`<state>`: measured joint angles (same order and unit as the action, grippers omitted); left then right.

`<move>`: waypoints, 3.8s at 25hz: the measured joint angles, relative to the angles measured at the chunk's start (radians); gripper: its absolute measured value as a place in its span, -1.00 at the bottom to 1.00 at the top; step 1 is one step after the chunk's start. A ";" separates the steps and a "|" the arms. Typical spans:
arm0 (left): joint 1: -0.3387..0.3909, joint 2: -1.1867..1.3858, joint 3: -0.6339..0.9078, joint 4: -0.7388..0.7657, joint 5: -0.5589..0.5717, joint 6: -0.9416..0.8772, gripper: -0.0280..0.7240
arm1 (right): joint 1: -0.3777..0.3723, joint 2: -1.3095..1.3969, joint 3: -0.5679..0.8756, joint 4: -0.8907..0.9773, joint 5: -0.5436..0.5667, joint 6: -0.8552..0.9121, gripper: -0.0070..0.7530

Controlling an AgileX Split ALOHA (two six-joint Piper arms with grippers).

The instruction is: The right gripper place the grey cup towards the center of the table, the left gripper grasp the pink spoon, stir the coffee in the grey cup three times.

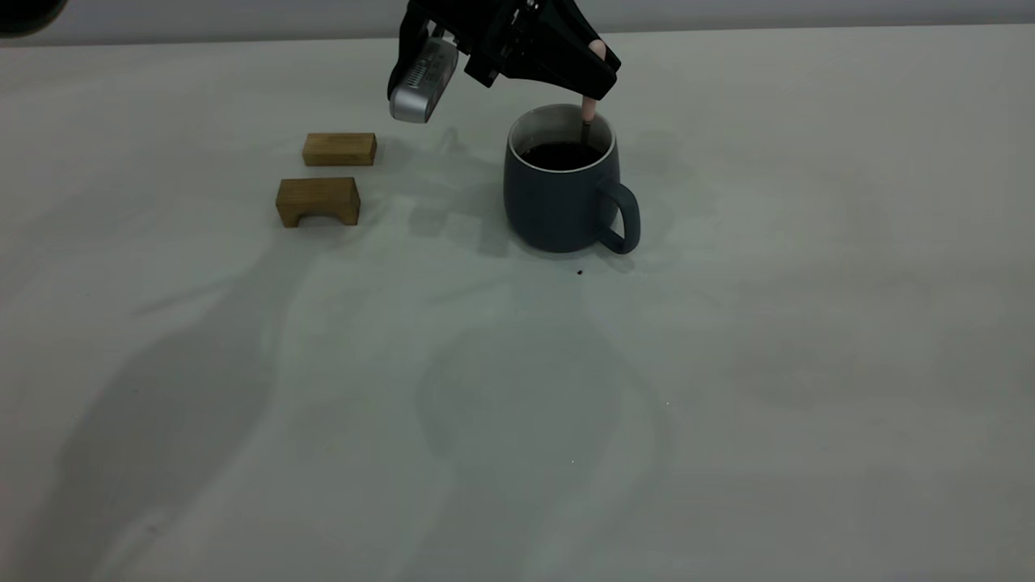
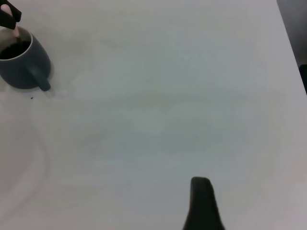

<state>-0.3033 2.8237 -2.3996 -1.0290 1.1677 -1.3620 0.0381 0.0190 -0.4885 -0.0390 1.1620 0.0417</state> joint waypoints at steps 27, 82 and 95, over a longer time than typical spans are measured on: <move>-0.023 0.000 -0.152 0.113 0.000 0.096 0.22 | 0.000 0.000 0.000 0.000 0.000 -0.001 0.56; 0.064 -1.515 1.308 1.132 0.000 1.326 0.22 | 0.000 0.000 0.000 0.000 0.000 -0.001 0.56; 0.325 -2.328 1.819 1.116 -0.032 1.309 0.22 | 0.000 0.000 0.000 0.000 0.000 -0.001 0.56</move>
<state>0.0215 0.4957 -0.5810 0.0872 1.1352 -0.0532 0.0381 0.0190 -0.4885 -0.0390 1.1620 0.0408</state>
